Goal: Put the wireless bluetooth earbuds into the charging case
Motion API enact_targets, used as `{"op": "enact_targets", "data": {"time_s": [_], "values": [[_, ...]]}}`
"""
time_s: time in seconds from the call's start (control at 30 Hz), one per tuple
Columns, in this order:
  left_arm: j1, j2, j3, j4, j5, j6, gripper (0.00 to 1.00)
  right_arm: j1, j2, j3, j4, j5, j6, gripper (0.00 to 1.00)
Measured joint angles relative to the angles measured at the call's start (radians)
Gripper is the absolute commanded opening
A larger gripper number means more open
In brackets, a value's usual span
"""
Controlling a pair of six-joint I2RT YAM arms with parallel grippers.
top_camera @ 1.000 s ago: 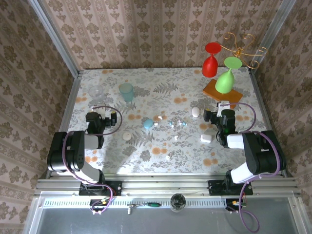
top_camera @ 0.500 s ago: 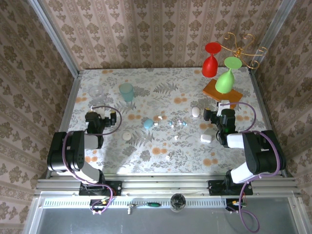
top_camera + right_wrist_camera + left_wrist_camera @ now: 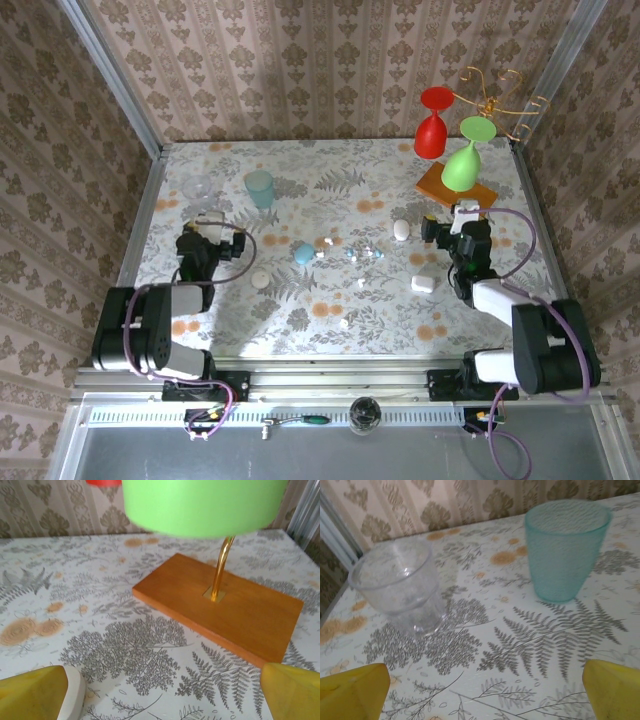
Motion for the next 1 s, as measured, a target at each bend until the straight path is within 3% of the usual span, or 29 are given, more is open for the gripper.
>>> {"op": "enact_targets", "data": {"time_s": [0.23,0.5,0.8,1.0], "values": [[-0.149,-0.185,0.042,-0.19,-0.039,0.117,1.0,0.01,-0.205,0.001,-0.192,-0.027,0.003,1.0],[-0.285,-0.164,0.266,-0.513,-0.01,0.208,1.0,0.121,-0.346,0.031,-0.413,-0.05,0.056,1.0],[-0.413,-0.01,0.511,-0.869,-0.004,0.199,0.98,0.348,-0.239,0.135,-0.527,-0.046,0.219,1.0],[-0.473,0.077,0.607,-1.062,-0.005,0.157,0.92,0.431,-0.14,0.159,-0.541,-0.05,0.364,1.0]]}}
